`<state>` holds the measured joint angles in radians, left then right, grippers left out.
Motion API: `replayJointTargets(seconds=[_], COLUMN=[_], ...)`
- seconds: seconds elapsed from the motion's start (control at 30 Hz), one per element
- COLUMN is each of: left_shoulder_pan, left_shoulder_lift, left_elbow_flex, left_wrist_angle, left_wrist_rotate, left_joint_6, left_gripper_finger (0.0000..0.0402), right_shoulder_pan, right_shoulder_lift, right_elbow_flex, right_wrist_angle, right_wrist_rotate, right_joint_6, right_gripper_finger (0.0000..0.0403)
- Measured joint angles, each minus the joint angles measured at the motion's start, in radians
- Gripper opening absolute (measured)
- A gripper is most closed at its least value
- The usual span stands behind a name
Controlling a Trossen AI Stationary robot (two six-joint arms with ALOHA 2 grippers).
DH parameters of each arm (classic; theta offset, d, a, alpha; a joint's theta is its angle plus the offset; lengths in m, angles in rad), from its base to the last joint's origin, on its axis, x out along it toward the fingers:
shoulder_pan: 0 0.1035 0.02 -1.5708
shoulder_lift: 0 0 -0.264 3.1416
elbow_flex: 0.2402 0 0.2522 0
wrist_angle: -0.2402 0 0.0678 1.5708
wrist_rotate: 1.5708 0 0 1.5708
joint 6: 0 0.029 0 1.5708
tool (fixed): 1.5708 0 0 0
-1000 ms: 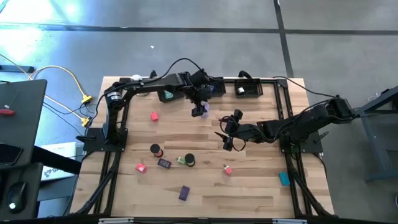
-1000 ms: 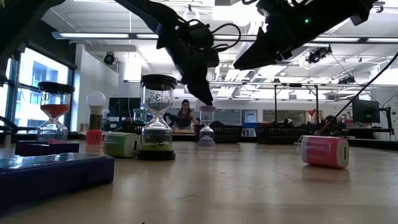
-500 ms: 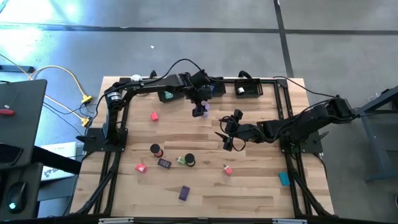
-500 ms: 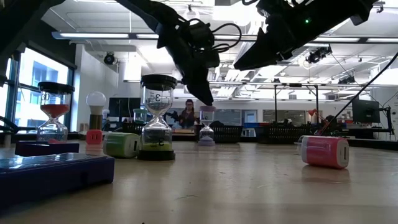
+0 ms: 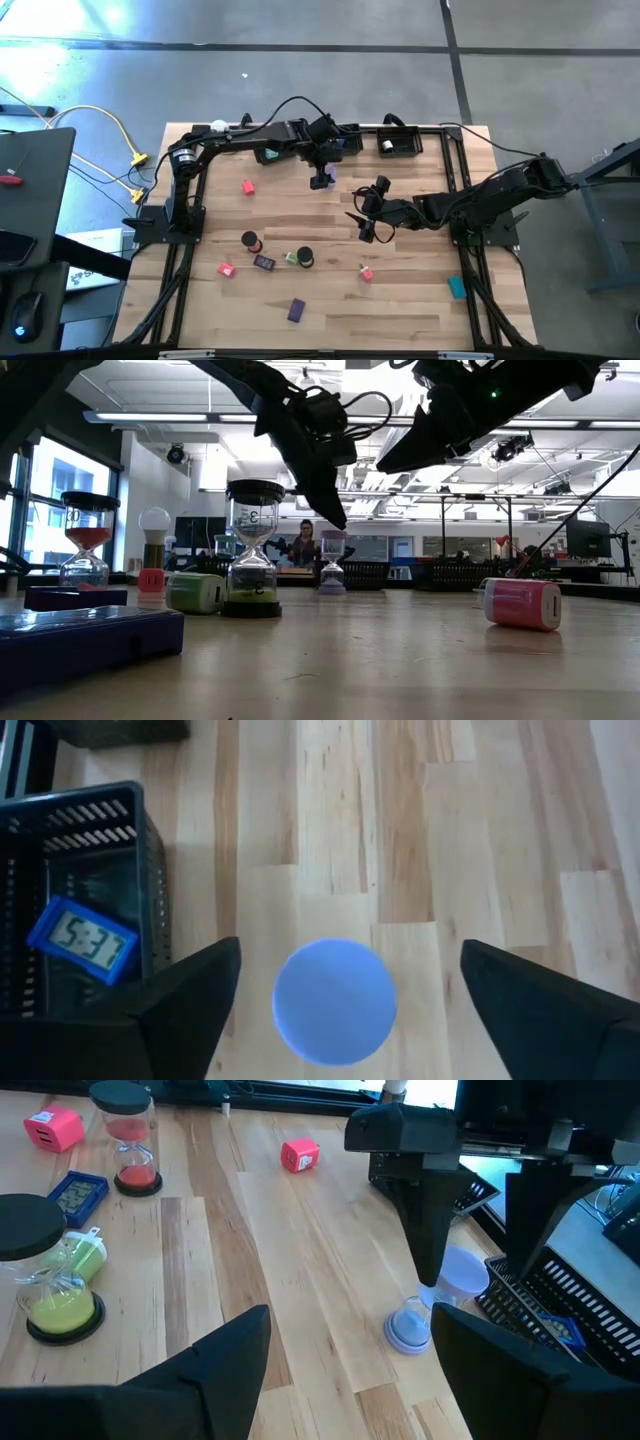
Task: Pick & Place Office items
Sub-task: Put the violet hourglass into the left black bin
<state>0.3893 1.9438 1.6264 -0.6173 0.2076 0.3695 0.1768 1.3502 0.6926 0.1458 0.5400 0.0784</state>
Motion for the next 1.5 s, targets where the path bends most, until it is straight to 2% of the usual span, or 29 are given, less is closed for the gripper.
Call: replayJointTargets(seconds=[0.2,0.43,0.77,0.93,1.5], left_shoulder_pan=[0.000,0.000,-0.018,-0.032,-0.033], left_shoulder_lift=[0.000,0.000,-0.001,-0.001,-0.001], left_elbow_flex=[0.000,0.000,0.000,0.000,0.000], left_wrist_angle=[-0.003,0.009,0.041,0.042,0.042], left_wrist_rotate=[-0.001,-0.001,-0.074,-0.075,-0.075], left_joint_6=[-0.001,-0.111,-0.101,-0.075,-0.159], left_gripper_finger=[0.0389,0.0389,0.0389,0.0389,0.0389], right_shoulder_pan=[0.000,0.000,0.000,0.000,0.000], right_shoulder_lift=[0.000,0.000,0.000,0.000,0.000], right_elbow_flex=[0.000,0.000,0.000,0.000,0.000], right_wrist_angle=[-0.009,-0.010,-0.009,-0.009,-0.007], right_wrist_rotate=[0.000,0.000,0.000,0.000,-0.002], right_joint_6=[0.000,0.000,0.000,0.000,0.008], right_gripper_finger=[0.0265,0.0265,0.0265,0.0265,0.0265])
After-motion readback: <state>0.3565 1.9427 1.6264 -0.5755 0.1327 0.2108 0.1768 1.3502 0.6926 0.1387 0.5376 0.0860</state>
